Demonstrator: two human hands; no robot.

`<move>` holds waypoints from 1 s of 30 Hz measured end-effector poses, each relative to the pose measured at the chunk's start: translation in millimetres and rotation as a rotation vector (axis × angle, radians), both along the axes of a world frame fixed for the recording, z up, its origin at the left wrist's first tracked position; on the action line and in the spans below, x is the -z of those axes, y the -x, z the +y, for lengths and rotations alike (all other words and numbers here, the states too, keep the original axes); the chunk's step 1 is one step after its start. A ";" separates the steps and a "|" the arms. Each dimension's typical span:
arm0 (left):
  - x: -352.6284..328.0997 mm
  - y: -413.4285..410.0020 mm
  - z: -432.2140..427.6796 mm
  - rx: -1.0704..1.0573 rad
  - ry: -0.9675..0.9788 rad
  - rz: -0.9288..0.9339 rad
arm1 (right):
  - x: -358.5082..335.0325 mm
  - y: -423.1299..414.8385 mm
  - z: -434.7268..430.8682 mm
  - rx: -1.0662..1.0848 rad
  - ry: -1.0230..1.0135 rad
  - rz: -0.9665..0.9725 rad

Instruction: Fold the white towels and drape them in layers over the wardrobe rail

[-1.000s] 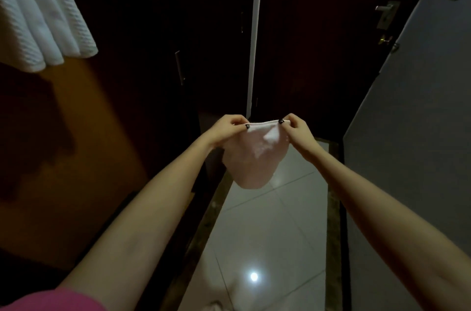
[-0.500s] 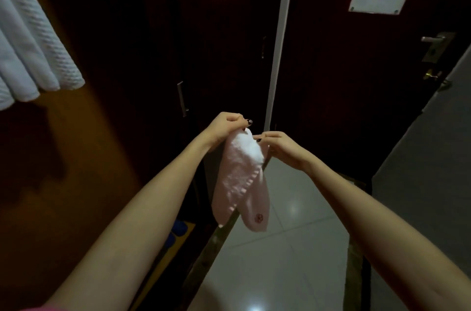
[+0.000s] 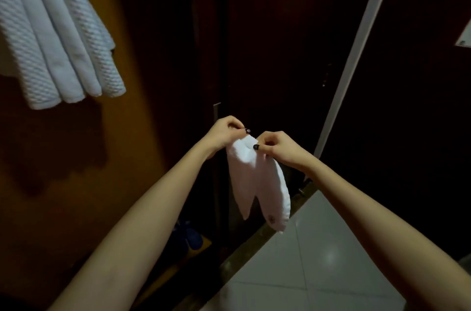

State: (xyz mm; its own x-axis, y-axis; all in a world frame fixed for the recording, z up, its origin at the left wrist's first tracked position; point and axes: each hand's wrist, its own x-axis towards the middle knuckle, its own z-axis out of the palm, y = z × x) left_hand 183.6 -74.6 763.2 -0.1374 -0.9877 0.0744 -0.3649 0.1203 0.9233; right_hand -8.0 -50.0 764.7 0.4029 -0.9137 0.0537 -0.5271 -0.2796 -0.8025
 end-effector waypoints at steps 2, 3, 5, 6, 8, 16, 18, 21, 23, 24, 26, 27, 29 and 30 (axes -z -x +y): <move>-0.4 -14.5 -0.6 -0.020 -0.084 0.001 | 4.3 -12.6 -9.8 0.013 0.098 0.014; -0.5 -22.4 -0.6 -0.028 -0.119 0.006 | 6.6 -19.1 -13.6 0.014 0.133 0.015; -0.2 -38.6 -2.2 -0.040 -0.149 0.014 | 11.6 -33.1 -20.9 -0.005 0.191 0.018; -0.1 -46.1 -3.2 -0.042 -0.148 0.011 | 13.4 -39.8 -24.4 -0.022 0.202 0.023; -2.3 -58.2 -3.3 -0.046 -0.130 0.002 | 14.0 -51.5 -30.4 -0.054 0.199 0.025; -25.9 -107.5 -5.9 0.039 -0.070 0.039 | -27.2 -81.2 -53.7 -0.265 0.060 0.031; -35.1 -116.7 -2.9 0.020 -0.061 0.063 | -36.6 -91.9 -57.6 -0.332 -0.012 -0.019; -40.8 -135.1 1.7 -0.015 -0.044 0.122 | -42.0 -112.0 -61.3 -0.391 -0.074 -0.077; -41.7 -148.7 6.0 -0.063 -0.029 0.138 | -38.6 -125.8 -62.9 -0.392 -0.057 -0.093; -42.0 -155.5 7.9 -0.115 -0.010 0.118 | -36.4 -132.5 -63.5 -0.392 -0.041 -0.102; -41.2 -170.2 11.1 -0.233 0.035 0.044 | -32.0 -146.4 -66.2 -0.404 -0.015 -0.080; -40.8 -177.3 13.6 -0.274 0.045 0.022 | -29.5 -153.5 -67.8 -0.419 -0.006 -0.045; -39.7 -190.4 19.5 -0.294 0.033 0.014 | -23.2 -167.0 -70.3 -0.467 0.022 0.062; -40.6 -195.9 23.3 -0.286 0.021 0.015 | -19.3 -173.4 -71.5 -0.489 0.046 0.121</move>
State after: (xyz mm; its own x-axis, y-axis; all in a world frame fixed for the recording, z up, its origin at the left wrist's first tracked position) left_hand 379.5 -51.3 803.9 0.1483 -0.9844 0.0950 -0.3734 0.0332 0.9271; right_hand 165.4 -121.5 784.0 0.7892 -0.6139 0.0158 -0.4138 -0.5507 -0.7249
